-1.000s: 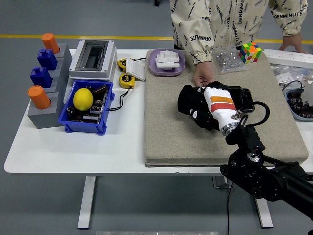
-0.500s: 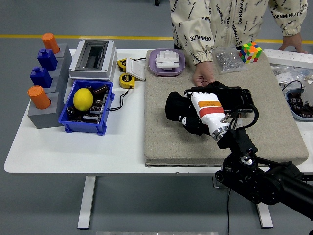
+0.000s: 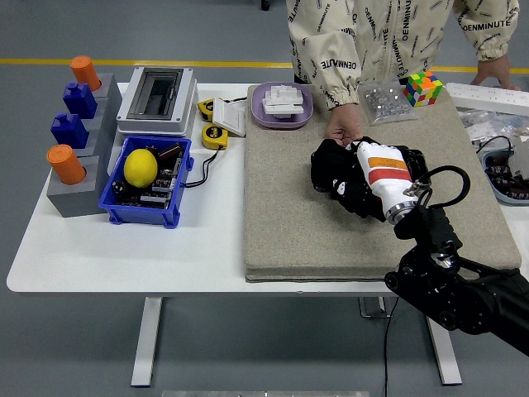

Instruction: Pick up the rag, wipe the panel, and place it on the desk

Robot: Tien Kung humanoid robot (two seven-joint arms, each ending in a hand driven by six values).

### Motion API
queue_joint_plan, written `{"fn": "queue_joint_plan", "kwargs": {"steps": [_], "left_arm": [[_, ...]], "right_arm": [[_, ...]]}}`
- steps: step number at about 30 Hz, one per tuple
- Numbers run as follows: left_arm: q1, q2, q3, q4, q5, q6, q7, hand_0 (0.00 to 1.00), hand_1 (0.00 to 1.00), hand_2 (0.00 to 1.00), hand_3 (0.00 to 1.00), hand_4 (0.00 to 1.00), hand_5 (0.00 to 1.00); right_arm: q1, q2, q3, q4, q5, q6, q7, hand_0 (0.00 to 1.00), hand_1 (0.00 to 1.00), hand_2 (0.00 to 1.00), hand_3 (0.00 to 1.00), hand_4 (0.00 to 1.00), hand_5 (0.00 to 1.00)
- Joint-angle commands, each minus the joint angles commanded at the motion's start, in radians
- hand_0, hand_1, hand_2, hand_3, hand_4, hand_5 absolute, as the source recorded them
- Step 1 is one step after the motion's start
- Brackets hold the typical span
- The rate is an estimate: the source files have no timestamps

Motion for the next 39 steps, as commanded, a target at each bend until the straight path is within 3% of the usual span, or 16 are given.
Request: {"fn": "queue_joint_plan", "kwargs": {"steps": [12,28,32,39], "left_arm": [[0.003,-0.003,-0.003,0.001,0.000,0.000,0.000,0.605,0.642,0.657,0.563,0.629,0.441],[0.003,-0.004,-0.009,0.002,0.002,0.000,0.000,0.606,0.641,0.657,0.561,0.628,0.441],[0.003,-0.005,-0.010,0.001,0.002,0.000,0.000,0.605,0.642,0.657,0.562,0.628,0.441],[0.002,-0.006,-0.004,-0.001,-0.001,-0.001,0.000,0.605,0.642,0.657,0.562,0.629,0.440]], "right_arm": [[-0.018,-0.026,0.108,-0.066,0.014,0.000,0.003,0.305,0.431,0.458,0.465,0.756,0.024],[-0.062,-0.118,0.264,0.034,-0.031,-0.006,-0.006,0.305,0.431,0.458,0.465,0.759,0.022],[-0.073,-0.116,0.282,0.025,-0.029,-0.008,-0.004,0.305,0.431,0.458,0.465,0.759,0.022],[-0.075,-0.066,0.233,-0.007,-0.028,-0.008,0.001,0.305,0.431,0.458,0.464,0.762,0.020]]}}
